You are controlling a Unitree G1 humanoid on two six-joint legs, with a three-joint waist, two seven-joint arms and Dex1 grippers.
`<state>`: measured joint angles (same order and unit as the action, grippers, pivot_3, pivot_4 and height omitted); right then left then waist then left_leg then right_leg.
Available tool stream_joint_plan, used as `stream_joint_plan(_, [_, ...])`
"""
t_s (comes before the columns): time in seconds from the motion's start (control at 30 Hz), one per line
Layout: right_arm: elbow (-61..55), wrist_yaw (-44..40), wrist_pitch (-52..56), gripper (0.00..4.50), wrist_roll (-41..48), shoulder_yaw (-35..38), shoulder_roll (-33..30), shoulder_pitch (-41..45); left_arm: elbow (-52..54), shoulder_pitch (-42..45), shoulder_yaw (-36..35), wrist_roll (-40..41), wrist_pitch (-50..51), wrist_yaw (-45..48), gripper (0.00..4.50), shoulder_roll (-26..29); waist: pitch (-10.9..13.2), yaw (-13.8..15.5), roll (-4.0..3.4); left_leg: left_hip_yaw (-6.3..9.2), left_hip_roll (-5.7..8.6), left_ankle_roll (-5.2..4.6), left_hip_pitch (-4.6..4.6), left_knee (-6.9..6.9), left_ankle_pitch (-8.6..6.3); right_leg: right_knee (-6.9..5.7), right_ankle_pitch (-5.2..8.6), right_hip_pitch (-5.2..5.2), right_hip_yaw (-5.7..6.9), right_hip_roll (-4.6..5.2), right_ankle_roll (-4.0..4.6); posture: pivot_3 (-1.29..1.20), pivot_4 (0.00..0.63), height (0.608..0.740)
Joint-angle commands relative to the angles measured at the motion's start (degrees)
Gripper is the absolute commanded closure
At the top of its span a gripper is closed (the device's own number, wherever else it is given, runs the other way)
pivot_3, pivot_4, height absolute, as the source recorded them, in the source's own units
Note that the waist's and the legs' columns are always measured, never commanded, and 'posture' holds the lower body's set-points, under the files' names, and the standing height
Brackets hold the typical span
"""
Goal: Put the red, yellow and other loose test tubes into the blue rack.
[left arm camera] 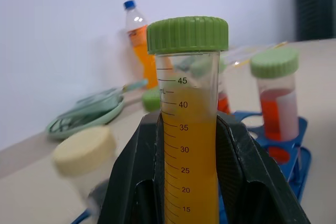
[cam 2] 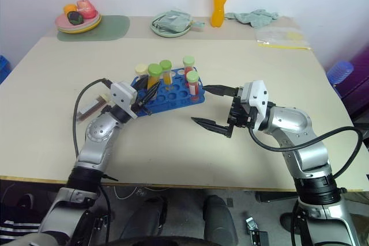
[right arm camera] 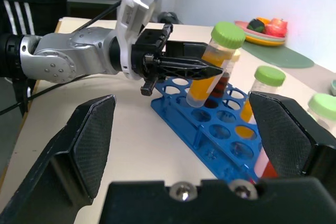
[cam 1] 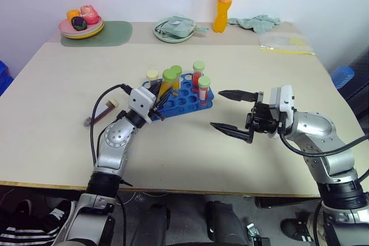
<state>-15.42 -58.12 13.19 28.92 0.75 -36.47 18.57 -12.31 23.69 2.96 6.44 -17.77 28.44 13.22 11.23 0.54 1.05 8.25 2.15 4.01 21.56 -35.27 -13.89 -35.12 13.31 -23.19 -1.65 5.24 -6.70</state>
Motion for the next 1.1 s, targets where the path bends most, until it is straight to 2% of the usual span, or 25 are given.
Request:
stream_joint_plan(0.03, [-1.75, 0.12, -1.84, 0.0, -0.49, 1.1, -0.1, 0.04, 3.48, 2.61, 0.11, 2.14, 1.22, 0.84, 3.74, -0.84, 0.0, 0.01, 0.0, 0.0, 0.0, 0.0, 0.0, 0.0, 0.0, 0.0, 0.0, 0.0, 0.0, 0.0, -0.01, 0.0, 0.15, 0.74])
stream_joint_plan(0.17, [-1.25, 0.21, -2.25, 0.0, -0.67, 1.03, 0.22, 0.42, 3.8, 2.91, -0.02, 2.41, 2.12, 0.48, 3.74, -2.17, 0.0, -0.14, 0.0, 0.0, 0.0, 0.0, -0.01, -0.02, 0.0, -0.02, -0.01, 0.0, 0.0, -0.01, -0.02, 0.0, 0.15, 0.74])
stream_joint_plan(0.27, [-0.94, 0.34, -2.65, 0.0, -1.01, 0.51, 0.67, 0.73, 0.05, 3.28, -0.21, 1.07, -0.89, -1.59, 3.74, -4.17, 0.0, -0.06, 0.0, 0.0, 0.0, 0.0, -0.02, -0.01, 0.0, -0.02, -0.01, 0.01, 0.0, 0.0, -0.03, 0.0, 0.15, 0.74])
stream_joint_plan(1.1, [-1.25, 1.6, -3.19, 0.0, -2.47, 0.69, 1.54, 1.05, -11.79, 5.77, -0.22, 2.75, -3.61, 0.21, 3.74, -8.45, -0.01, -0.11, 0.01, 0.0, 0.0, 0.0, -0.05, -0.03, 0.0, -0.03, -0.01, 0.04, 0.0, -0.01, -0.04, 0.0, 0.15, 0.74])
